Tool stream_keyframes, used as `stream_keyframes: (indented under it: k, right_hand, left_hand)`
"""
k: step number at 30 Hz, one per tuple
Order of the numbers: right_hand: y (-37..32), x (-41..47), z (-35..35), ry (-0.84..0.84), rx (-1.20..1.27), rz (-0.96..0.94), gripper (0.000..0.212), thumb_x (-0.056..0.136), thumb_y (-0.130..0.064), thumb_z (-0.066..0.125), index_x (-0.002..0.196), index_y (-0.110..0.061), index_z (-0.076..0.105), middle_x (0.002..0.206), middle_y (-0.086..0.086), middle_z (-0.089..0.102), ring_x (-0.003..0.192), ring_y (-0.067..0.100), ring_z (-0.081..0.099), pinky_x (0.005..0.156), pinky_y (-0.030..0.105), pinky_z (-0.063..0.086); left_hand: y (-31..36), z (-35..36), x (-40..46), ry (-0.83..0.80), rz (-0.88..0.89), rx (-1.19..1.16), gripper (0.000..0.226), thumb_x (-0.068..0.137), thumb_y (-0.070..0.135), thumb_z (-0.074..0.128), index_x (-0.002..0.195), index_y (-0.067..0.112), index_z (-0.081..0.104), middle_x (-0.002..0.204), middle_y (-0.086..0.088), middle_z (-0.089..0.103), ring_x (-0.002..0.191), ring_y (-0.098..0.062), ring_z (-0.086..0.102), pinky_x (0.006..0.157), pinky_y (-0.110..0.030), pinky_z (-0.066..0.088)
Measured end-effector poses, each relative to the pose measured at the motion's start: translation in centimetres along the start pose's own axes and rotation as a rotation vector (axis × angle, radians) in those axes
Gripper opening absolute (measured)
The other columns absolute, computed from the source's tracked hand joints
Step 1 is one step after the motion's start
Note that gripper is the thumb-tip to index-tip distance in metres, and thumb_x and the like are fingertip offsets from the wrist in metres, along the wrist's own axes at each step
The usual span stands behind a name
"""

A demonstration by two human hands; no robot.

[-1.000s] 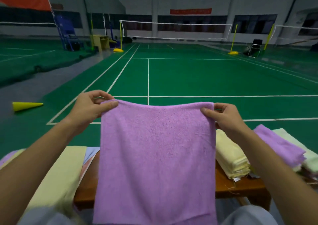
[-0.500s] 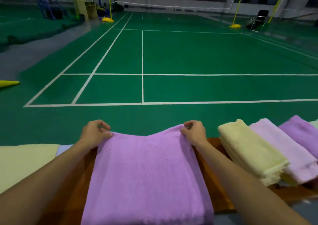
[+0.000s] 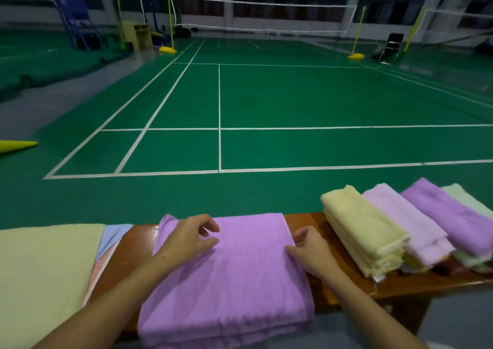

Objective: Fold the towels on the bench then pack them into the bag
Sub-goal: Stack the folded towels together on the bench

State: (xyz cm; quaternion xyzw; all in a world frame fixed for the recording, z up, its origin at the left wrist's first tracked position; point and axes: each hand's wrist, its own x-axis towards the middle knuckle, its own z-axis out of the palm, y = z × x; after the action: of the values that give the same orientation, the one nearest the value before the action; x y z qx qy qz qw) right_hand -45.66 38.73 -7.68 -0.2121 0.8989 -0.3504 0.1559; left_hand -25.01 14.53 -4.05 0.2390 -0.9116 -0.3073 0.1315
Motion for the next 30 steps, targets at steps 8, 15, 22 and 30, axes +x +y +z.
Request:
stream_keyframes:
  k: [8, 15, 22, 30]
  right_hand:
    - [-3.0, -2.7, 1.7, -0.061, 0.192, -0.304, 0.032, 0.08, -0.008, 0.075, 0.091, -0.022, 0.048, 0.089, 0.003, 0.062, 0.077, 0.019, 0.059, 0.07, 0.028, 0.048]
    - [-5.1, -3.3, 3.0, -0.269, 0.631, -0.198, 0.063, 0.083, -0.003, 0.085, 0.129, -0.017, 0.043, 0.102, 0.013, 0.074, 0.092, 0.014, 0.076, 0.075, 0.026, 0.059]
    - [-1.2, -4.9, 0.9, -0.462, 0.204, -0.143, 0.032, 0.071, -0.025, 0.091, 0.092, -0.02, 0.069, 0.083, -0.005, 0.071, 0.071, 0.006, 0.06, 0.064, 0.023, 0.048]
    - [-0.1, -6.1, -1.4, -0.48, 0.203, -0.359, 0.002, 0.089, -0.02, 0.075, 0.088, -0.021, 0.074, 0.079, -0.013, 0.069, 0.073, -0.001, 0.059, 0.068, 0.02, 0.047]
  left_hand:
    - [5.3, 4.6, 0.0, -0.249, 0.172, 0.031, 0.046, 0.088, 0.032, 0.071, 0.127, 0.047, 0.052, 0.094, 0.021, 0.071, 0.08, -0.003, 0.067, 0.076, -0.035, 0.058]
    - [5.6, 3.5, 2.7, -0.52, 0.214, 0.067, 0.049, 0.09, 0.02, 0.063, 0.129, 0.047, 0.05, 0.078, 0.015, 0.077, 0.048, -0.009, 0.069, 0.078, -0.029, 0.06]
    - [3.8, 2.6, 3.0, -0.403, 0.115, -0.001, 0.015, 0.092, 0.013, 0.064, 0.092, 0.026, 0.058, 0.078, 0.013, 0.077, 0.053, -0.016, 0.073, 0.075, -0.036, 0.06]
    - [4.6, 1.1, 1.3, -0.78, 0.065, -0.093, 0.024, 0.097, 0.022, 0.072, 0.116, 0.028, 0.058, 0.088, -0.005, 0.08, 0.051, -0.027, 0.07, 0.056, -0.036, 0.054]
